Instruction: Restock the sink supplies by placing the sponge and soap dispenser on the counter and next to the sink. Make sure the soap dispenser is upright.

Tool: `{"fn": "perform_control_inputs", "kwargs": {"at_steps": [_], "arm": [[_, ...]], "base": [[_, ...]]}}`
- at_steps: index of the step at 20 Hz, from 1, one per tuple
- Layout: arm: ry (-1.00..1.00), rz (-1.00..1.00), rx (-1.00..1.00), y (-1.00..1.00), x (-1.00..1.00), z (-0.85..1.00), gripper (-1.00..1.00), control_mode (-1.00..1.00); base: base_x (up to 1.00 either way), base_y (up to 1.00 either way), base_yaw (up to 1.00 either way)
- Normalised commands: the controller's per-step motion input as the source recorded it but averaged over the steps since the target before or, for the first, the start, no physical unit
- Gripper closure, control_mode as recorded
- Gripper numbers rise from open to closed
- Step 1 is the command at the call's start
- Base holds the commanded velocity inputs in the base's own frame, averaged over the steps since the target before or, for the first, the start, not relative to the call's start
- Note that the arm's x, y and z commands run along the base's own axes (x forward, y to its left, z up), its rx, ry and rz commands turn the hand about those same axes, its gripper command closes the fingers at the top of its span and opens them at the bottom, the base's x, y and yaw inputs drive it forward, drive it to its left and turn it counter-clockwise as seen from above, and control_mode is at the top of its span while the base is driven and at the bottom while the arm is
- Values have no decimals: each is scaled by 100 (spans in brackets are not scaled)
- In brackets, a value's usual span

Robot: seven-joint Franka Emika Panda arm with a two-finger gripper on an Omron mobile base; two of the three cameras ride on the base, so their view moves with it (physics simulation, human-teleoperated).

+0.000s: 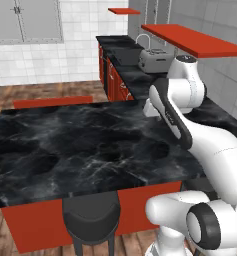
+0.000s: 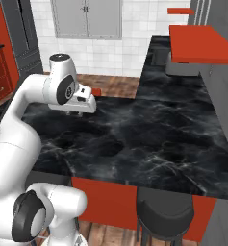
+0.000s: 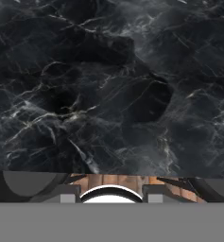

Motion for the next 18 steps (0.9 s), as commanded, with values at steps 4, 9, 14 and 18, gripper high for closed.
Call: {"fn": "perform_control_inputs", "kwargs": {"at_steps": [4,9,14,18], "arm": [[0,0,0,0,-3,0,-100,-100],[0,0,0,0,0,0,-100,100],[0,0,0,0,0,0,-100,100],[0,0,0,0,0,0,-100,100]], "base": [[0,0,0],[-19,14,0],[-68,86,-3],[-42,100,-17]]}}
